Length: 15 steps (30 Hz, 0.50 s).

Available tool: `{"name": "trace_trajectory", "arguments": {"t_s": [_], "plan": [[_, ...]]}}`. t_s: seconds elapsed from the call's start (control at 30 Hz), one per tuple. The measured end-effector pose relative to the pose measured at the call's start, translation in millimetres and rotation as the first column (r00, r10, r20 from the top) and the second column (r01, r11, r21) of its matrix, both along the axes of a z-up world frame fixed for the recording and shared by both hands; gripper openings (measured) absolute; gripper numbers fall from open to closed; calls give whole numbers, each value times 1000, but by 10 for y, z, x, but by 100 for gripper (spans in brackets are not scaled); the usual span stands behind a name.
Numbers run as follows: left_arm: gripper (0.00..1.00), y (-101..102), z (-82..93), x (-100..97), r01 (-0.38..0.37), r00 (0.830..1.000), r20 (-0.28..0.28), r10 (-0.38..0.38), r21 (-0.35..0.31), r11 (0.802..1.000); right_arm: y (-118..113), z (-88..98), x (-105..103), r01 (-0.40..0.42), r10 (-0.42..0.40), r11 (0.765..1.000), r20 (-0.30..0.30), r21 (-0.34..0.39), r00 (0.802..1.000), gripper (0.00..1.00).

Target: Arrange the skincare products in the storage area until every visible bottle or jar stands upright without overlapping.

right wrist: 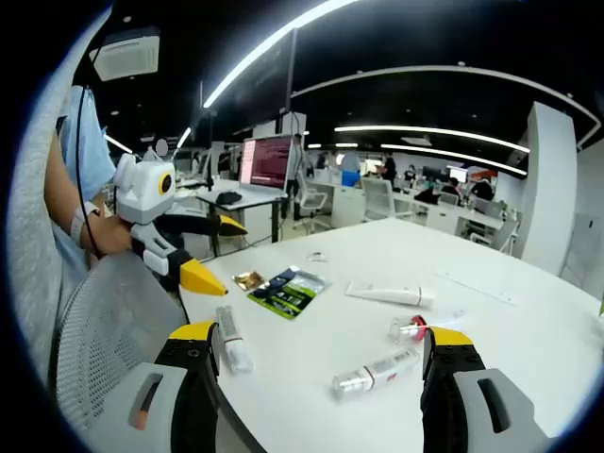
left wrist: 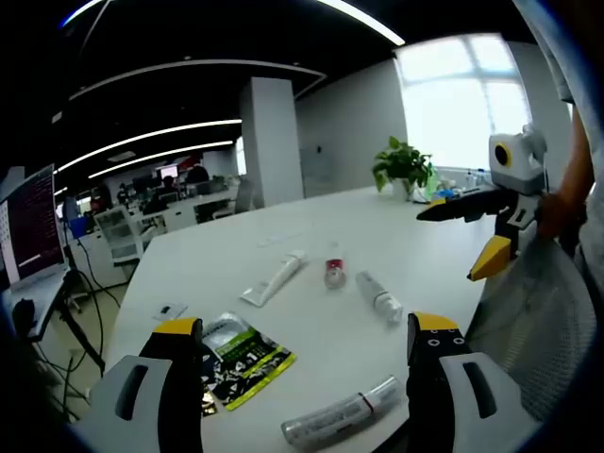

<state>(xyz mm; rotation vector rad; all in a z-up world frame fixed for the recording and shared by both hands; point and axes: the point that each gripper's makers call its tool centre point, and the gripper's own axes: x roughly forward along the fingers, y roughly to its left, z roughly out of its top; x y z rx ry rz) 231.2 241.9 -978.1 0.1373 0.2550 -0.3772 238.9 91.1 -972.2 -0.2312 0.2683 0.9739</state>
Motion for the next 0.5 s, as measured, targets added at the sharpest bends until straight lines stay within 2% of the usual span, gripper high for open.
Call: {"name": "trace_trajectory", "arguments": {"t_s": [0.5], "plan": [[84,-5,-18,-1,2,1000,-7,-2,4,1000,-18,-4,2,6,-6,1000,-1,-3,1000,90]]}}
